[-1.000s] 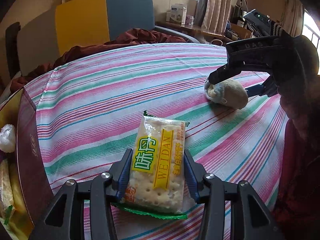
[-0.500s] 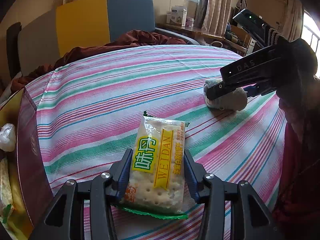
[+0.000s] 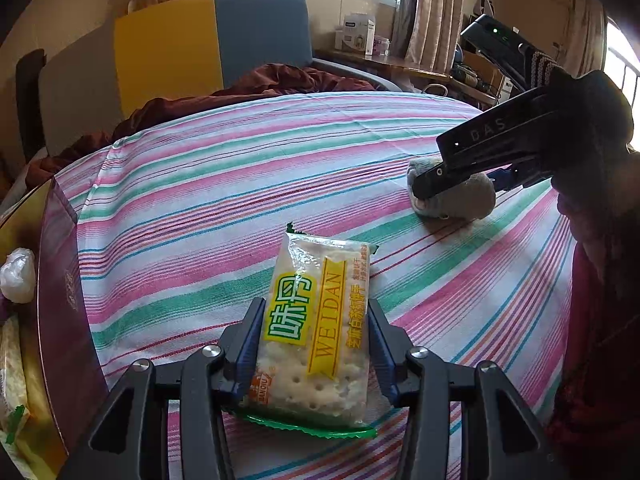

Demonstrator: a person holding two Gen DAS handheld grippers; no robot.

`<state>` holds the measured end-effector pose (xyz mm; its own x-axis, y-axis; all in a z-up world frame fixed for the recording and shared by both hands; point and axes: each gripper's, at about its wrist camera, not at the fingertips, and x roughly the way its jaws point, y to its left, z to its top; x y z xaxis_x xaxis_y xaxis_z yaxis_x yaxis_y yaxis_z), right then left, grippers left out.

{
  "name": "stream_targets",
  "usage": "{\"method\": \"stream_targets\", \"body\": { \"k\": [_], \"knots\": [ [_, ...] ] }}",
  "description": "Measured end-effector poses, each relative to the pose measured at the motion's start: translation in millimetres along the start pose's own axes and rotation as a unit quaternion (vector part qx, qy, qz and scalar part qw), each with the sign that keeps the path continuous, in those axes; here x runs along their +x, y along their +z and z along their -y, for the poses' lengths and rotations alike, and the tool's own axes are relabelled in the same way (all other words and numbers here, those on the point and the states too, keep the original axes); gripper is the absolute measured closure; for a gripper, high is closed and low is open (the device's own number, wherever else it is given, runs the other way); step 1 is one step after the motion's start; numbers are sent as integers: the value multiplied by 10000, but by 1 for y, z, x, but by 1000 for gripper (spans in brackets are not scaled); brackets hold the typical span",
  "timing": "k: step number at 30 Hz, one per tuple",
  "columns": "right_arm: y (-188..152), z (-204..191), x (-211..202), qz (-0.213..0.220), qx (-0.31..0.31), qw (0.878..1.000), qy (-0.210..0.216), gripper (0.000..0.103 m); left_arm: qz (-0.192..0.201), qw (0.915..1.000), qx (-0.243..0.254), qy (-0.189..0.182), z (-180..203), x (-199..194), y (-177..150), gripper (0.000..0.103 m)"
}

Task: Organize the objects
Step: 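Carry the WEIDAN packet into the gold tray and open the left tool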

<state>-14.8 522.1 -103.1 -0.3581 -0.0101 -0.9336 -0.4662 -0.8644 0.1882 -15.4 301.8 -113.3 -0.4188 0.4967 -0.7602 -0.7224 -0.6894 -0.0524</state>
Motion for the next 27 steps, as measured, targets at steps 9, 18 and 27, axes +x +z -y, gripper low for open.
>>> {"method": "stream_targets", "body": {
  "k": [9, 18, 27],
  "knots": [
    [0, 0, -4, 96, -204, 9997, -93, 35, -87, 9999, -102, 50, 9, -18, 3, 55],
    [3, -9, -5, 197, -447, 9984, -283, 35, 370, 9991, -144, 160, 7, -75, 12, 55],
    [9, -14, 2, 218, -481, 9981, -326, 36, 691, 9956, -477, 421, -25, -118, 14, 55]
  ]
}}
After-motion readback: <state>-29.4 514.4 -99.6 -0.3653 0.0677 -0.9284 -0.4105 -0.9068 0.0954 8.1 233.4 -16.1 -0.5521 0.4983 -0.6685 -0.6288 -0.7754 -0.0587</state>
